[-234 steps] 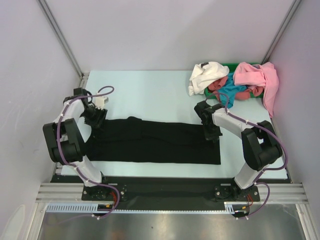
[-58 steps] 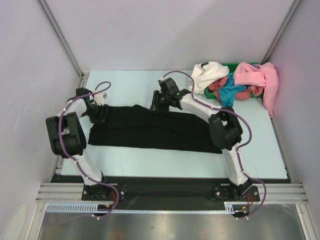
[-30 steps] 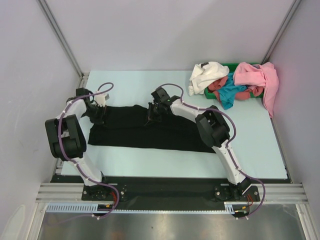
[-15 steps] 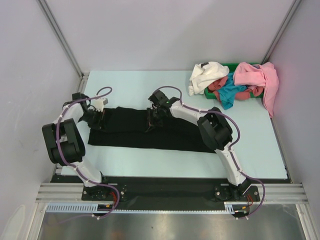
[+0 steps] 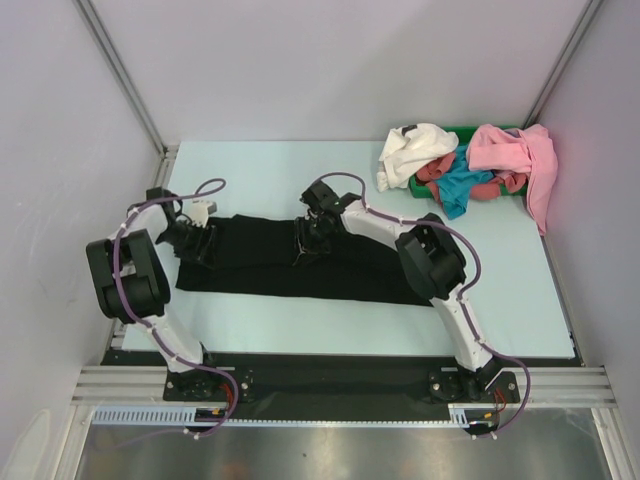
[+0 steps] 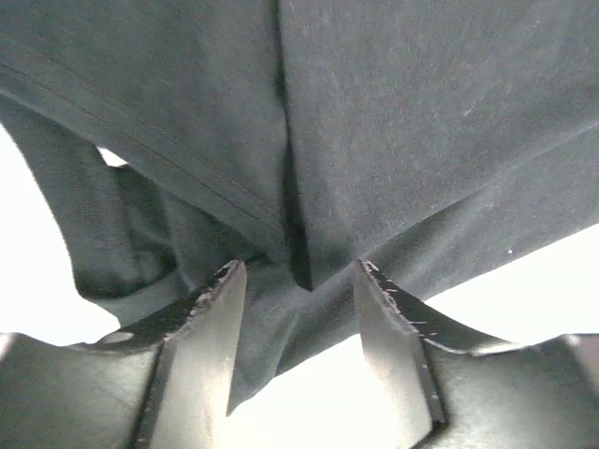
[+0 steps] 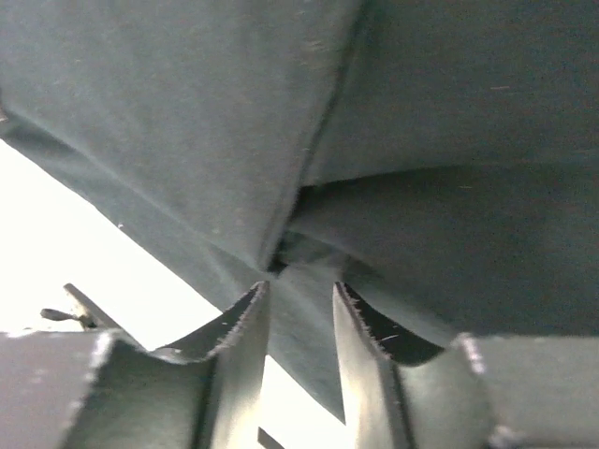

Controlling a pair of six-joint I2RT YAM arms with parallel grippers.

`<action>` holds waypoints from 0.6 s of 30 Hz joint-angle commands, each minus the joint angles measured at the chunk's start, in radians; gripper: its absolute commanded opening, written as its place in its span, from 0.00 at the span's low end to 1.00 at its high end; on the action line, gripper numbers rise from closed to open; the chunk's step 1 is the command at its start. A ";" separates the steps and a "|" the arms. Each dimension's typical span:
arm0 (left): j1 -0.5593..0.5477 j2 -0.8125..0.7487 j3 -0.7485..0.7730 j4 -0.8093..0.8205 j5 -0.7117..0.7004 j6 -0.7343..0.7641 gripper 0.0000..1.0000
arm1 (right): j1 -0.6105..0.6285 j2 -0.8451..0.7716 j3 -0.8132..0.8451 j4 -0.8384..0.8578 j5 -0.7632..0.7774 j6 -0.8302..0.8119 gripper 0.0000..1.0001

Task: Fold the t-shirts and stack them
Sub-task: Fold the tshirt

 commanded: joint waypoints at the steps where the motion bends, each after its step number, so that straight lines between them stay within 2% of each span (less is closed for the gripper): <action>1: 0.011 -0.022 0.096 -0.017 0.030 0.030 0.57 | -0.037 -0.079 0.017 -0.034 0.054 -0.008 0.41; 4: 0.020 -0.049 0.148 0.034 0.046 -0.020 0.58 | -0.064 -0.172 -0.006 -0.050 0.124 -0.054 0.43; 8: -0.001 -0.010 0.197 0.160 -0.052 -0.115 0.59 | -0.139 -0.287 -0.084 -0.077 0.201 -0.103 0.43; 9: -0.012 0.009 0.208 0.183 -0.095 -0.123 0.56 | -0.161 -0.323 -0.132 -0.080 0.213 -0.106 0.42; 12: -0.063 0.087 0.259 0.173 -0.111 -0.114 0.50 | -0.251 -0.395 -0.243 -0.086 0.246 -0.106 0.40; 18: -0.121 0.228 0.344 0.173 -0.155 -0.125 0.46 | -0.399 -0.498 -0.395 -0.057 0.280 -0.115 0.40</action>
